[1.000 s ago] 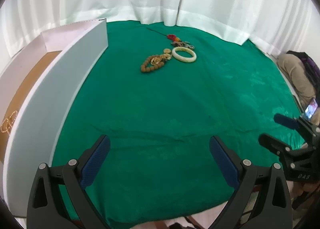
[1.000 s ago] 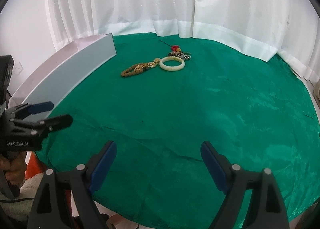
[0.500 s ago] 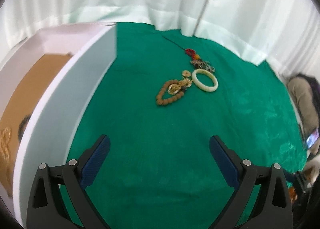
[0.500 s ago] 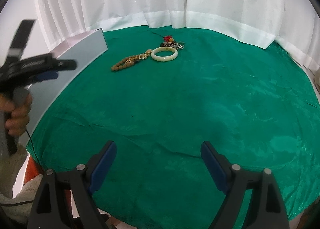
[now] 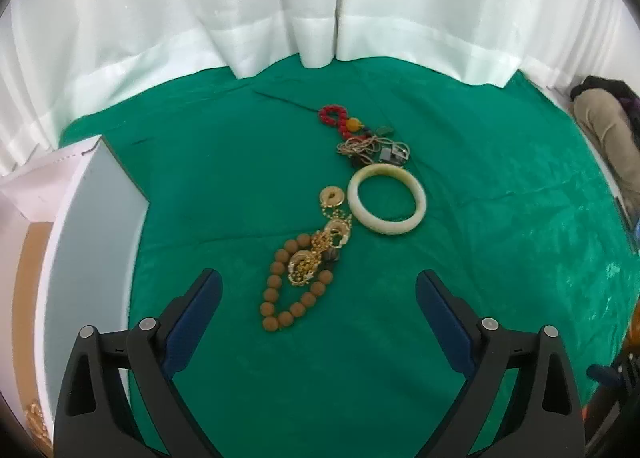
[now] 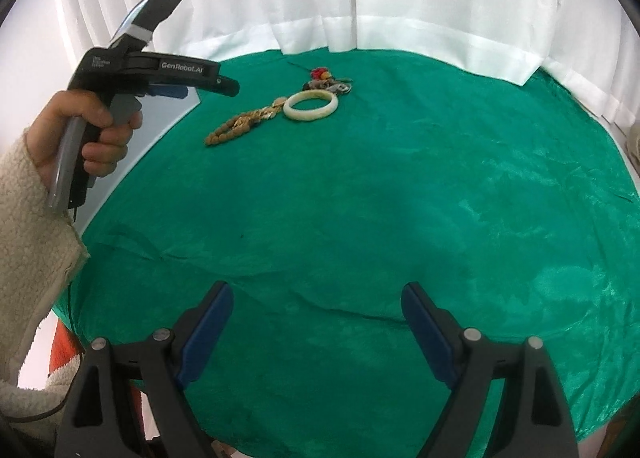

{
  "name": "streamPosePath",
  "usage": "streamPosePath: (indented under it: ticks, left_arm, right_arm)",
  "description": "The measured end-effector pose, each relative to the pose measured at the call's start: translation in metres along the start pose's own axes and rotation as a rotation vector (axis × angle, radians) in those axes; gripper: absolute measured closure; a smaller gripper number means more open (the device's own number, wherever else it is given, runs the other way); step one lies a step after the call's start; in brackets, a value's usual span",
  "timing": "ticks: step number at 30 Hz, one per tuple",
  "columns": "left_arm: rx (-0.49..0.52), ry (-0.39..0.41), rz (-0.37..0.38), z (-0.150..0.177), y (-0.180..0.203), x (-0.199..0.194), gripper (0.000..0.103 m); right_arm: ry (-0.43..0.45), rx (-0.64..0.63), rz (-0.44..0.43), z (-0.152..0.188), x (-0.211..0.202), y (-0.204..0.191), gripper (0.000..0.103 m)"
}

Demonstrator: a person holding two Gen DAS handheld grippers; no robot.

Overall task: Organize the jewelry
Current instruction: 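Withdraw both tools from the box back over the remaining jewelry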

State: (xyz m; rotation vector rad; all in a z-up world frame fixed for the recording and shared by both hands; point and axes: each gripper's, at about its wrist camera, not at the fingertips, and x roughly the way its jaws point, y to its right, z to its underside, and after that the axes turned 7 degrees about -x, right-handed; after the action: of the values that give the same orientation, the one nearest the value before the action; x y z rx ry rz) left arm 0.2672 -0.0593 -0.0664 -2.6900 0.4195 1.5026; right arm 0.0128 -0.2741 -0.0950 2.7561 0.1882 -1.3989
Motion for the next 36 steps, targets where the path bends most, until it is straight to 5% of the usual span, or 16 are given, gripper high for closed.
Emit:
streamPosePath:
  ticks: [36]
  left_arm:
    - [0.05,-0.102,-0.054,-0.021,0.001,0.038,0.006]
  right_arm:
    - [-0.024,0.057,-0.001,-0.002,0.015,0.041,0.015]
